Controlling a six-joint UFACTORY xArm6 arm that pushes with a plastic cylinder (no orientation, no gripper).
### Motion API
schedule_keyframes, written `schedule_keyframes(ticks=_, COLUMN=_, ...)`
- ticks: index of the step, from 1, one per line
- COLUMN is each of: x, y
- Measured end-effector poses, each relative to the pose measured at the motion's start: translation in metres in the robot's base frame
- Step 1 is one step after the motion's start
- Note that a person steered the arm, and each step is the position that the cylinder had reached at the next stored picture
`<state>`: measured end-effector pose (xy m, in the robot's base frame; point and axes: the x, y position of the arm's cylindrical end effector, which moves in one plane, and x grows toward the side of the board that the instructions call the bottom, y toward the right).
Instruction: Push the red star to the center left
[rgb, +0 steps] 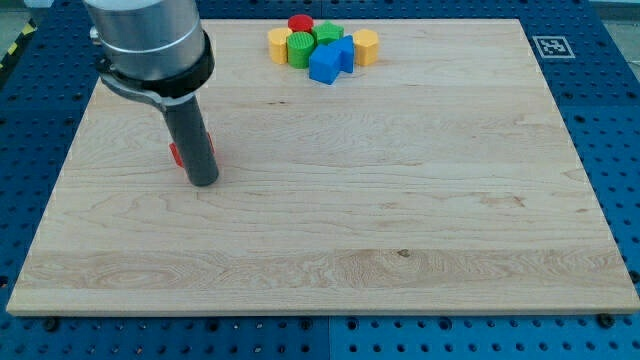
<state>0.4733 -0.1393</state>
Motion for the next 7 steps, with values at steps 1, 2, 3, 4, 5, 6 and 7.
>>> schedule_keyframes(ticks=1, x=-0.017, y=-0.016)
schedule_keyframes(ticks=2, x=-0.034, y=-0.032)
schedule_keyframes(ticks=3, x=-0.034, y=-0.017)
schedule_keyframes(ticks=4, x=-0.03, y=0.026)
schedule_keyframes(ticks=5, x=-0.052, y=0.03)
schedule_keyframes(ticks=6, x=-0.068, y=0.019)
schedule_keyframes(ticks=7, x=-0.064, y=0.011)
